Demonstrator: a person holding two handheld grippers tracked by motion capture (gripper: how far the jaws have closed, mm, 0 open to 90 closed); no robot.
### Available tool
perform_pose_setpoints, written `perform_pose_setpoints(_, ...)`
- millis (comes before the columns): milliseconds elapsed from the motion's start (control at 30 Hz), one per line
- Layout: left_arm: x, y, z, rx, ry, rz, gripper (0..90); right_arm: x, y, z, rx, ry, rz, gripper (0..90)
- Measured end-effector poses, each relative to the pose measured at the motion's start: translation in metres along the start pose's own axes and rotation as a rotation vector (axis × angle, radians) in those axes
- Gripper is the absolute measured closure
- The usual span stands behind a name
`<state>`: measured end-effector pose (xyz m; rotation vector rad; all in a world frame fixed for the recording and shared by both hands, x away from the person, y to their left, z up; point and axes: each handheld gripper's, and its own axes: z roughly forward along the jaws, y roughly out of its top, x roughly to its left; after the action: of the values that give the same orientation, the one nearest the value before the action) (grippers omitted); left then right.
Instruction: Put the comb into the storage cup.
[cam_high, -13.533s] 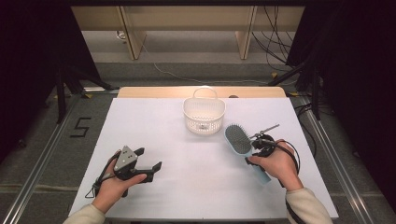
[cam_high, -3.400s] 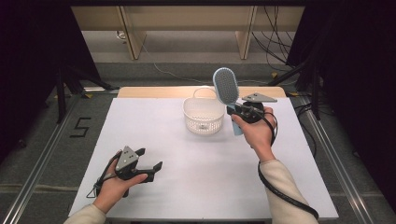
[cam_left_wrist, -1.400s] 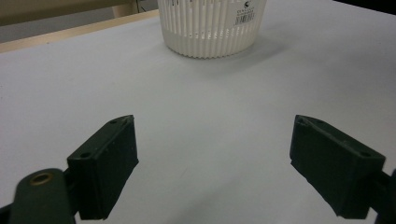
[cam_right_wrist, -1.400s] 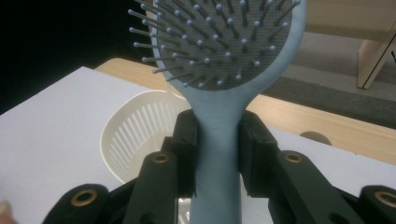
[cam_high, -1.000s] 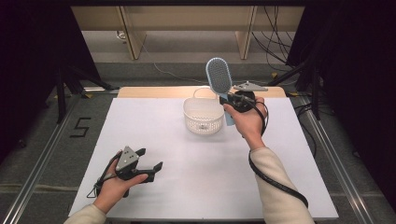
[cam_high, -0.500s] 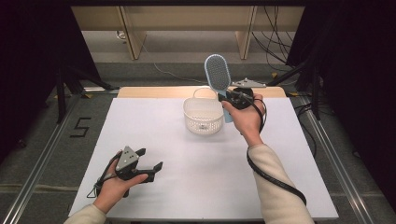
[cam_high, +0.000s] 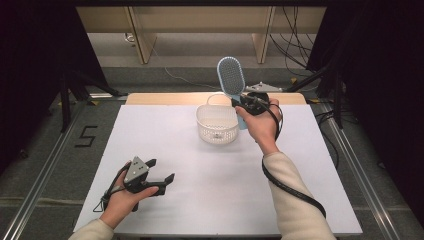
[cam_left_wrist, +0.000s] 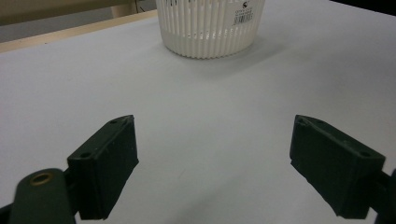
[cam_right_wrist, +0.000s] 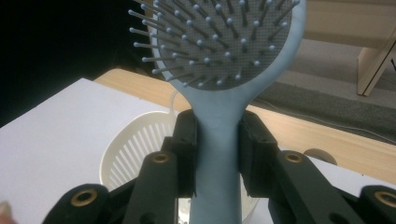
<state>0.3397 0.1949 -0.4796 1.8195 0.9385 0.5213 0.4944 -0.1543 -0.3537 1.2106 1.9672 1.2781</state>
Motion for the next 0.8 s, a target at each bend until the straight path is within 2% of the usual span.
perform_pose_setpoints(800,-0.0004,0.0001,0.0003,-0.001,-0.003,0.0,14.6,0.0018,0.0053,0.0084,-0.016,-0.012,-0.007,71.1)
